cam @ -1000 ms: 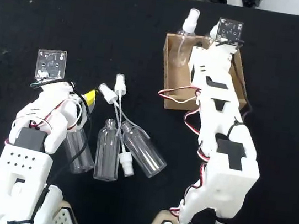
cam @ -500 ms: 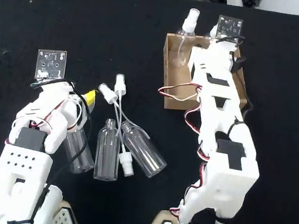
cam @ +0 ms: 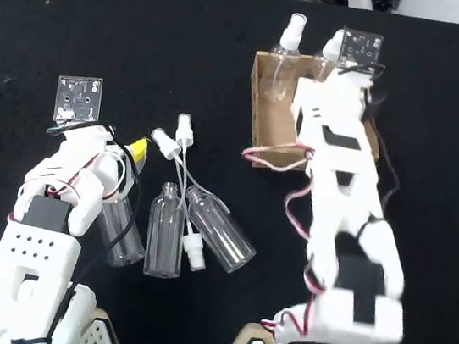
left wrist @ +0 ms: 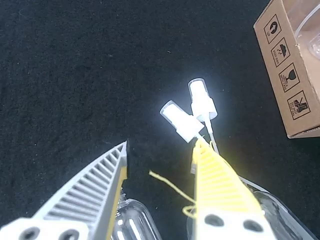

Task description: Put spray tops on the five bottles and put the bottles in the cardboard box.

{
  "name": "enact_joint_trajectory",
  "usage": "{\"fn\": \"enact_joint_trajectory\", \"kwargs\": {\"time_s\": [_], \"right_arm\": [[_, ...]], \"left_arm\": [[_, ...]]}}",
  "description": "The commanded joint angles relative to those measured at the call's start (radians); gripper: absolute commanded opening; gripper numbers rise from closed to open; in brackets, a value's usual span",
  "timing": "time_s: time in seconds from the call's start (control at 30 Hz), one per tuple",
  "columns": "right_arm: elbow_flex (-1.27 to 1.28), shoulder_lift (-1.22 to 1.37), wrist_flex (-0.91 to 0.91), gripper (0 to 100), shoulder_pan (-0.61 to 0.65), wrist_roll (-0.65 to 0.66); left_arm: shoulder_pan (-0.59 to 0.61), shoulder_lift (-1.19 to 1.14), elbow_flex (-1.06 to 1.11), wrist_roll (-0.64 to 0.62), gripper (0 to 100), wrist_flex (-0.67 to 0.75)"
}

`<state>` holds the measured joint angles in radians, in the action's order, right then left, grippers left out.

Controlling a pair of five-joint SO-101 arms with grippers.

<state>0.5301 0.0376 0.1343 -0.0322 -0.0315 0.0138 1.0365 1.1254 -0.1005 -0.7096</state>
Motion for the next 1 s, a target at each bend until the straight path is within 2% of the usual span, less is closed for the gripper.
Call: {"fn": "enact_joint_trajectory", "kwargs": {"time_s": [0.0, 0.07, 0.23, 0.33, 0.43, 0.57, 0.73, 0.97], "right_arm": [[0.061, -0.286, 0.239, 48.3, -0.029, 0.000], [0.061, -0.397, 0.397, 46.1, -0.032, 0.000], [0.053, -0.654, 0.735, 25.5, 0.026, 0.028], [0.050, -0.762, 0.911, 25.7, 0.149, 0.155], [0.056, -0.776, 1.042, 28.5, 0.308, 0.226], [0.061, -0.647, 1.096, 32.8, 0.460, 0.247], [-0.001, -0.401, 1.117, 34.7, 0.601, 0.245], [-0.136, -0.119, 1.122, 34.7, 0.638, 0.247]], "left_arm": [[-0.001, 0.011, -0.005, 0.000, 21, 0.017], [0.001, 0.011, -0.005, 0.000, 21, 0.017], [0.015, 0.011, -0.008, 0.003, 21, 0.014], [0.090, 0.011, -0.022, 0.002, 21, 0.014], [0.194, 0.011, -0.053, -0.002, 21, 0.014], [0.308, 0.011, -0.076, -0.103, 21, 0.015], [0.352, 0.011, -0.076, -0.181, 21, 0.015], [0.351, 0.011, -0.074, -0.181, 21, 0.015]]}}
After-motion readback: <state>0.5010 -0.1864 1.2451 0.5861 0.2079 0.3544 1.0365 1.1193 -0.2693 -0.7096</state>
